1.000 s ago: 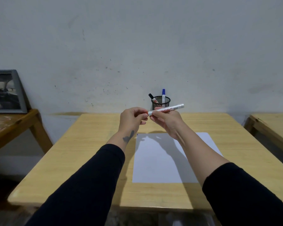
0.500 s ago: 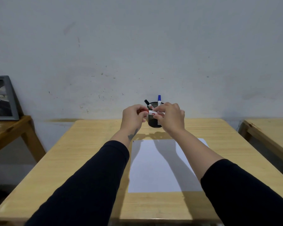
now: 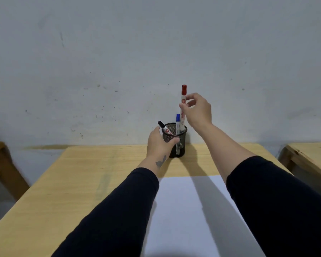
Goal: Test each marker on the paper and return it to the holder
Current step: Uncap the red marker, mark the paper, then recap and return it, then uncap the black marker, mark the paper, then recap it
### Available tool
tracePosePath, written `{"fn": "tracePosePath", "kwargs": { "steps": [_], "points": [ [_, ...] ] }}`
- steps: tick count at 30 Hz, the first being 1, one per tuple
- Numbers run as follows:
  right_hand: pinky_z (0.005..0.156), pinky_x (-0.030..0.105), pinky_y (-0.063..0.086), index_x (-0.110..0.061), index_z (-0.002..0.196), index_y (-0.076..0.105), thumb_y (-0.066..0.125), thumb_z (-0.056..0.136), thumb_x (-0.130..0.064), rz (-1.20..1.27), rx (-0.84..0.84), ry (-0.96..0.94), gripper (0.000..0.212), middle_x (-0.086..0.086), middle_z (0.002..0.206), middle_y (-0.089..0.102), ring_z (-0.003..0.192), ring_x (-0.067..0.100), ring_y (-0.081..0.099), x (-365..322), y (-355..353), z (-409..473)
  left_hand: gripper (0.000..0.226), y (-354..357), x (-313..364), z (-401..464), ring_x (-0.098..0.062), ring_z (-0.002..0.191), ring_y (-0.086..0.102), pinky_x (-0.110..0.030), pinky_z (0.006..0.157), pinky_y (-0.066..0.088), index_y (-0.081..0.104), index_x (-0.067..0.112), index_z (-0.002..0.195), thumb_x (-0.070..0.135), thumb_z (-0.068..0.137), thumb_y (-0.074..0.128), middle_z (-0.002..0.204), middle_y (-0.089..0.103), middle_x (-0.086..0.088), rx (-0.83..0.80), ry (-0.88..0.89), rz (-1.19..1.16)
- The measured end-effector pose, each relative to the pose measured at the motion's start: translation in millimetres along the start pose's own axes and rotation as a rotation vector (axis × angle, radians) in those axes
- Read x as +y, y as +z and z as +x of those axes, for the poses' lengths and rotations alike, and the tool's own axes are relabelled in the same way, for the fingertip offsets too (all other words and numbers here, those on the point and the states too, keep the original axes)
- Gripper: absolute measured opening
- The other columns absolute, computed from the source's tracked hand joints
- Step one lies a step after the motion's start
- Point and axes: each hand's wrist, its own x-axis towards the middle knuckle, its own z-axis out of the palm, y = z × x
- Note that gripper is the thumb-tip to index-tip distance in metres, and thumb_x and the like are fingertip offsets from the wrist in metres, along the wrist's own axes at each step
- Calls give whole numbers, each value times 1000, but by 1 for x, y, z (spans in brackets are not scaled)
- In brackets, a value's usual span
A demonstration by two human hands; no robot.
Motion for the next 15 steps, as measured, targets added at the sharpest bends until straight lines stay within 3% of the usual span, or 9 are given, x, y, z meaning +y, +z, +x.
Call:
{"fn": "tracePosePath", "kwargs": {
  "steps": [2,5,7,12,15],
  "points": [
    [66,25,47,-16,103,64,63,87,-22,-30,-22,60,16,-7,73,58,74,14,58,15,10,5,54,12,-3,8,-25,118,53,-27,89,41,52,11,119,30,75,77,125,57,-7,13,0,-49],
    [76,30,51,-16,100,68,64,84,-23,-113,-77,141,17,1,89,70,85,19,66,36,24,4,46,24,-7,19,-22,100,61,-29,76,47,55,13,107,34,73,77,109,63,-5,43,-3,-109],
    [76,30,50,-19,100,70,66,82,-24,-212,-123,164,18,4,98,73,92,22,68,45,31,0,47,28,-9,21,-21,99,61,-28,76,47,55,13,110,36,74,76,109,64,-4,56,8,-114],
    [80,34,53,-17,97,70,74,75,-20,-372,-173,160,22,7,99,73,95,26,67,49,36,-5,42,31,-15,20,-19,101,61,-31,80,50,57,17,109,34,75,73,108,65,-1,86,34,-135],
    [83,36,54,-15,107,69,78,73,-19,-367,-186,163,35,8,105,72,98,27,67,48,35,-4,42,31,-15,20,-20,101,61,-31,81,49,57,16,108,34,74,74,107,66,-2,92,39,-140]
  ]
}}
